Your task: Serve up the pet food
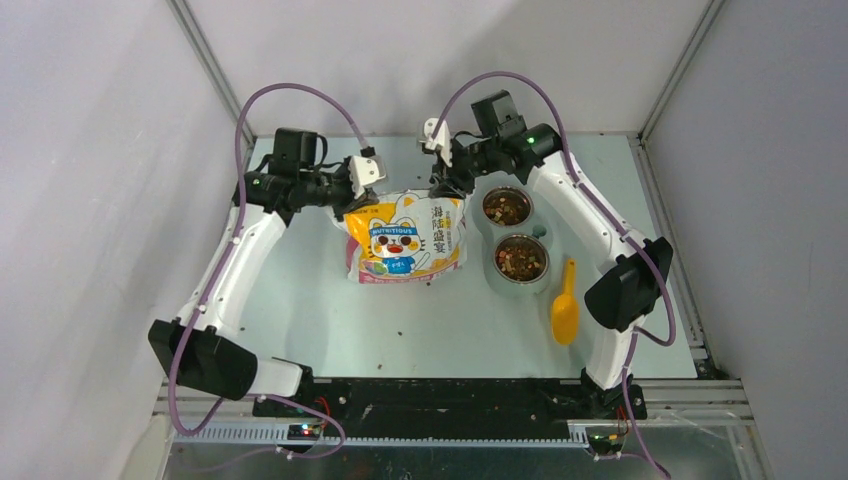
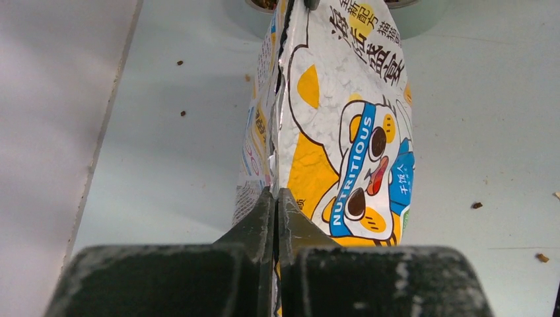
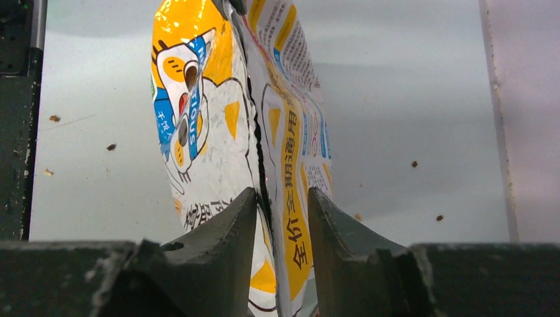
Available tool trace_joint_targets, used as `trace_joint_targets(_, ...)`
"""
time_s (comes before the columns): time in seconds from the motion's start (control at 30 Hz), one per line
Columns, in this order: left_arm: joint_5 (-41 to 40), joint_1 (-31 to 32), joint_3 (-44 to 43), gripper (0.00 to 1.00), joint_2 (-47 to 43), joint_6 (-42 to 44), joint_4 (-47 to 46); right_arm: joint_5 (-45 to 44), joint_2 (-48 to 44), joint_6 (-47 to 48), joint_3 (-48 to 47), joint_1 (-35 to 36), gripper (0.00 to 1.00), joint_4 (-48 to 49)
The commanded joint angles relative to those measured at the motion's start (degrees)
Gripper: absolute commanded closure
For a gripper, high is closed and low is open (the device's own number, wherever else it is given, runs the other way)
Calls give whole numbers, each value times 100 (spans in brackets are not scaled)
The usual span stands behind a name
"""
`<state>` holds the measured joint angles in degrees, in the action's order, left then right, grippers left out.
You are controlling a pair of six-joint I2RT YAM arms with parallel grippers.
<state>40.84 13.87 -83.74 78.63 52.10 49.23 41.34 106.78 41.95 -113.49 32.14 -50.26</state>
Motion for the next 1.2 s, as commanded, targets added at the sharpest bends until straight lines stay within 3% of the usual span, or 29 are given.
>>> trace_joint_targets(0.0,44,20,168,100,-159,-247,-391,266,-101,-230,-86,53,64,459)
trace_joint_targets(0.13,85,19,170,100,-172,-391,-416,421,82,-335,-274,75,75,417)
trace_joint_targets(0.33,79,11,57,100,-99,-582,-380,552,46,92,-255,113,66,140)
trace_joint_targets(0.73,198,-180,-170,100,22,-818,-191,240,-420,975,597,314,72,239)
trace_joint_targets(0.8,199,-182,-176,98,16,-775,-131,175,-510,1074,754,357,76,315)
trace_joint_targets(0.93,255,-182,-173,88,-23,-332,120,53,-648,820,879,372,91,643)
trace_joint_targets(1.03,218,-138,-71,73,-145,63,212,-31,-679,401,863,349,92,957)
trace_joint_targets(1.17,93,-41,-26,72,-185,299,103,-189,-671,77,838,333,87,1145)
